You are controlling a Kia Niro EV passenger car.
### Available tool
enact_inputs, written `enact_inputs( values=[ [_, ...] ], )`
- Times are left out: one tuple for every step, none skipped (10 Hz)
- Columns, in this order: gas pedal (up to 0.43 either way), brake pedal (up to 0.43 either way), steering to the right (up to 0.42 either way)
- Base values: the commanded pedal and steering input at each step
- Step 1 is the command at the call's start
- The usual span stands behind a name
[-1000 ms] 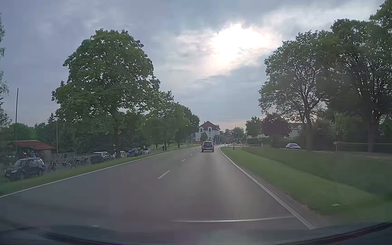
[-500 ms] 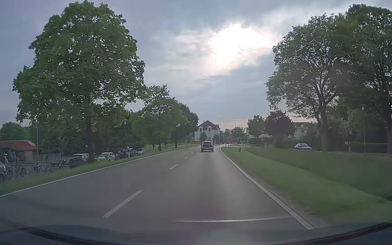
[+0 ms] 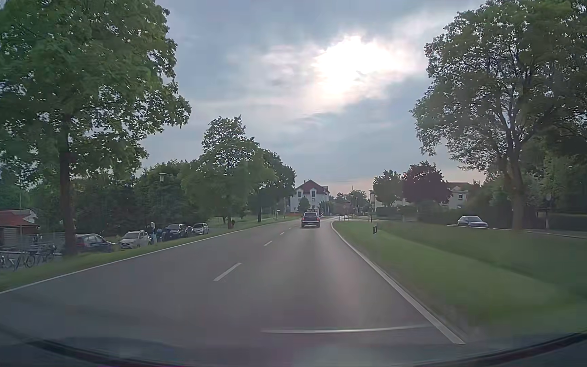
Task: Follow the waypoints while adhering to traffic rules and regulations
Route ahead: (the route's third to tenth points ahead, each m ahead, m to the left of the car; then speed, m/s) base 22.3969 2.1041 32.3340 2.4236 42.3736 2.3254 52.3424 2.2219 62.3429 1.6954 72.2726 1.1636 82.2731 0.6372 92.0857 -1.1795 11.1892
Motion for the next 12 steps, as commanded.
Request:
enact_inputs(
  values=[
    [0.130,0.000,0.001],
    [0.130,0.000,0.001],
    [0.130,0.000,0.001],
    [0.130,0.000,0.001],
    [0.130,0.000,0.001],
    [0.130,0.000,0.001],
    [0.130,0.000,0.001],
    [0.130,0.000,0.001],
    [0.130,0.000,0.000],
    [0.130,0.000,0.000],
    [0.130,0.000,0.000],
    [0.130,0.000,0.000]
  ],
)
